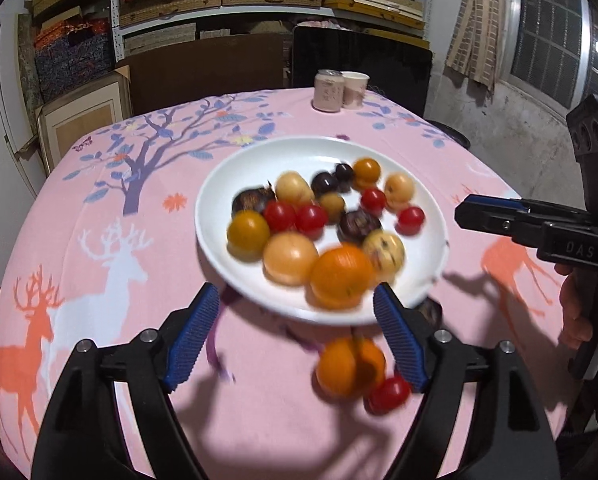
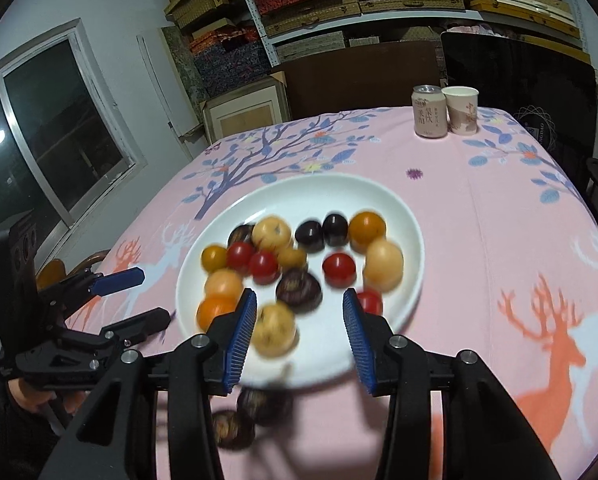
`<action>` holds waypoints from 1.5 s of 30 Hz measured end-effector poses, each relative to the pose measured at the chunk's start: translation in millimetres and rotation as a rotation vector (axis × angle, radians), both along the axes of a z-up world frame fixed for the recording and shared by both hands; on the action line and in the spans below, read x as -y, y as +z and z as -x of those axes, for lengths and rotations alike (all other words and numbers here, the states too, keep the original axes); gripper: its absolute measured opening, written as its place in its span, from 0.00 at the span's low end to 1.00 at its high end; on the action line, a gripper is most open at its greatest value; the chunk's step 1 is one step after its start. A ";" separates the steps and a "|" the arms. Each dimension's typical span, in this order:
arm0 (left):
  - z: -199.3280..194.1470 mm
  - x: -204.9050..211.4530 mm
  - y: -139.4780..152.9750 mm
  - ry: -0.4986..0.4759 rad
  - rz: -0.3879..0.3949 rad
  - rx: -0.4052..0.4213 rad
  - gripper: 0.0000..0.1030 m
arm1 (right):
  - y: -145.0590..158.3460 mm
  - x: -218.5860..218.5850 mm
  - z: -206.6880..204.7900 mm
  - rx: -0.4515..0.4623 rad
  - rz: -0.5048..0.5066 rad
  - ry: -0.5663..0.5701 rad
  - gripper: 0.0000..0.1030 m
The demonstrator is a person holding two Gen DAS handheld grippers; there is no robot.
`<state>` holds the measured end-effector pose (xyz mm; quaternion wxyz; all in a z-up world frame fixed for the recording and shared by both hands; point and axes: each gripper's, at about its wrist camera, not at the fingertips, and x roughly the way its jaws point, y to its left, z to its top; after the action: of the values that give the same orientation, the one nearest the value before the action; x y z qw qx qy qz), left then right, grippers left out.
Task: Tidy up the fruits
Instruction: 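Carry the tomato and mangosteen over the plate and open both tools to release, then grasp an orange with the left tool while the right tool grasps a dark mangosteen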
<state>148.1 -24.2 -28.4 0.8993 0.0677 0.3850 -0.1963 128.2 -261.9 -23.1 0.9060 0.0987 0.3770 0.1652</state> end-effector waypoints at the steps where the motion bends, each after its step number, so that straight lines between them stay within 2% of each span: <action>1: 9.2 0.0 -3.2 -0.005 -0.006 0.001 0.75 | -5.0 1.8 11.1 -0.003 -0.011 -0.009 0.44; 6: 27.6 11.8 -24.0 0.007 -0.029 -0.027 0.74 | -32.8 4.1 51.6 -0.039 -0.070 -0.037 0.44; 9: 21.6 18.9 -36.4 0.005 -0.046 -0.060 0.63 | -41.7 1.0 63.8 -0.057 -0.070 -0.038 0.44; 11: 16.3 19.7 -45.7 -0.017 -0.028 -0.100 0.61 | -42.1 -0.7 70.6 -0.057 -0.066 -0.032 0.44; 14: 18.4 22.0 -46.4 -0.035 -0.016 -0.097 0.46 | -40.1 -3.5 76.6 -0.054 -0.047 -0.022 0.44; 15: 18.1 21.6 -45.5 -0.031 -0.013 -0.096 0.44 | -39.6 -4.4 77.4 -0.054 -0.043 -0.015 0.44; 20: 26.3 7.6 -33.1 0.001 0.038 -0.058 0.43 | -46.3 -21.7 79.5 -0.073 0.001 0.048 0.44; 25: 38.0 -6.9 -18.0 0.027 0.046 -0.021 0.43 | -51.8 -50.3 74.6 -0.077 0.080 0.094 0.44; 34: 43.2 -19.2 -16.7 0.035 0.064 -0.030 0.44 | -60.7 -85.1 52.8 -0.125 0.190 0.117 0.44; 40: 43.7 -20.1 -16.9 0.031 0.069 -0.033 0.44 | -60.2 -87.5 42.1 -0.144 0.203 0.077 0.44; 41: 44.3 -21.0 -16.4 0.031 0.070 -0.031 0.44 | -60.4 -89.2 43.5 -0.137 0.212 0.081 0.39; 42: 44.4 -21.5 -15.9 0.032 0.071 -0.030 0.44 | -60.1 -90.1 44.8 -0.131 0.221 0.080 0.39; 45: 46.4 -24.2 -14.3 0.035 0.074 -0.026 0.44 | -56.0 -85.1 52.6 -0.115 0.192 0.072 0.39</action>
<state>101.6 0.0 -42.7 0.8993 0.0252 0.3904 -0.1953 75.6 -176.8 -79.1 0.8816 0.0071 0.4459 0.1546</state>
